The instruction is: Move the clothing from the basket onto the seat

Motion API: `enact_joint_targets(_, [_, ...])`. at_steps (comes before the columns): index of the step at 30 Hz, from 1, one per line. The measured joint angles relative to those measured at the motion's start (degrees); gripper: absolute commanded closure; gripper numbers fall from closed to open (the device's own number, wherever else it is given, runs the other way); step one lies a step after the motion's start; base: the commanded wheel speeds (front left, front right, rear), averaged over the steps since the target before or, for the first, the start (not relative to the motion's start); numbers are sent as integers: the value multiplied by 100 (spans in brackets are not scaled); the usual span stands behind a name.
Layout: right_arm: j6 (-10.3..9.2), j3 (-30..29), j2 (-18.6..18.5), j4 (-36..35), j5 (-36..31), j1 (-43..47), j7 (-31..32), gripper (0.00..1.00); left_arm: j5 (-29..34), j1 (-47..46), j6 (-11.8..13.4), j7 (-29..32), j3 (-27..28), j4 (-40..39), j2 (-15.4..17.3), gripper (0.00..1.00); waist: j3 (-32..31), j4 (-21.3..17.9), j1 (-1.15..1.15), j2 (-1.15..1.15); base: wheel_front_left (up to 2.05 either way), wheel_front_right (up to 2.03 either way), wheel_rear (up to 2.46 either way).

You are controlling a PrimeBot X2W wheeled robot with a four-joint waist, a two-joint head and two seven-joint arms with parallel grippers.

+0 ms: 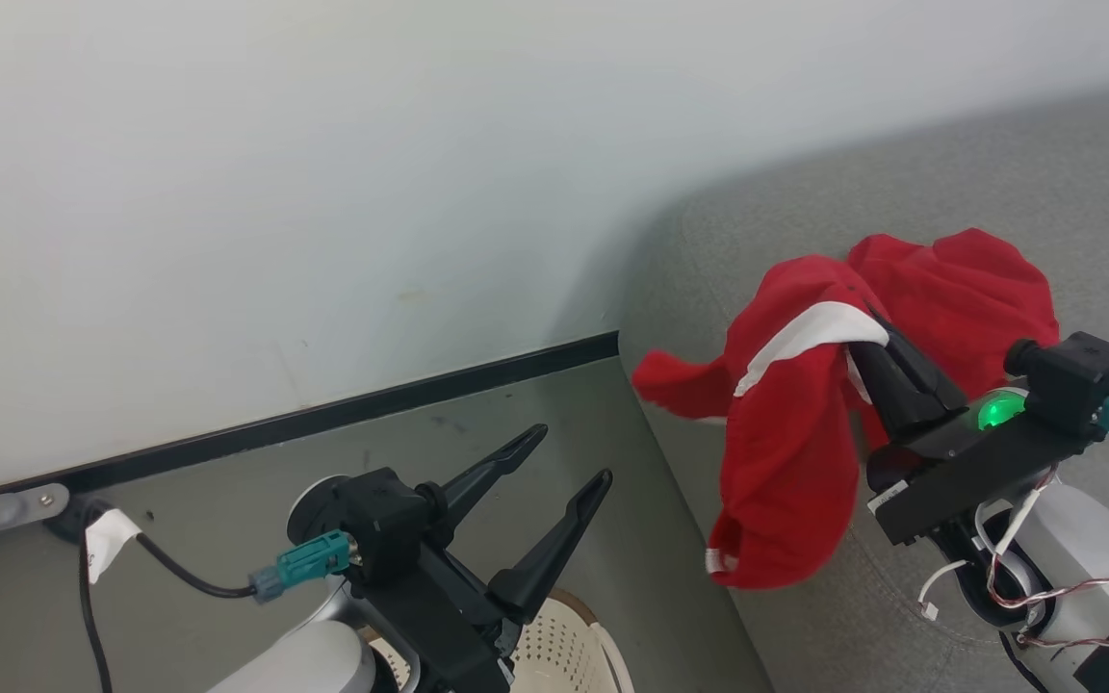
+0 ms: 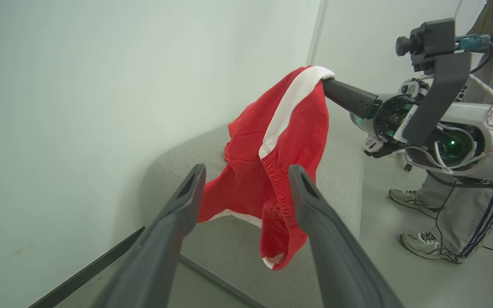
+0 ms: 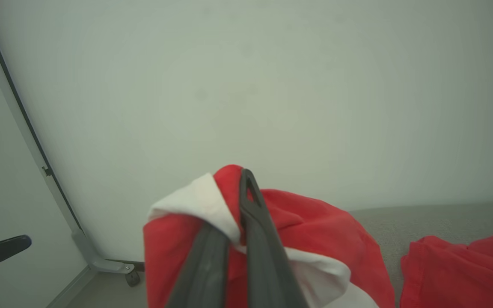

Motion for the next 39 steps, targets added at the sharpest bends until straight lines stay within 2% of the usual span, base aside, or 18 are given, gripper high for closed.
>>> enact_joint_targets(5, [-116, -211, -105, -403, -263, 201, -1, 100, 49, 31, 7, -44, 5, -93, 93, 0, 26, -225, 0, 0, 0, 0, 0])
enact_joint_targets(17, [-224, -675, -174, -1263, -669, 595, -1, 100, 129, 30, 49, -48, -8, -260, 174, 0, 185, -826, 0, 0, 0, 0, 0])
enact_joint_targets(24, [-336, -1020, -240, -1697, -887, 797, -42, 100, 159, 17, 48, -18, -53, -271, 138, 0, 342, -1026, 0, 0, 0, 0, 0])
enact_joint_targets(31, [-311, -1307, -348, -1983, -1069, 770, -43, 100, 160, -14, 38, 45, -84, -272, 132, 0, 515, -1045, 0, 0, 0, 0, 0])
enact_joint_targets(39, [-4, -1584, -504, -1779, -1072, -64, -43, 100, 170, -117, -10, 110, -103, -304, 146, 0, 724, -960, 0, 0, 0, 0, 0])
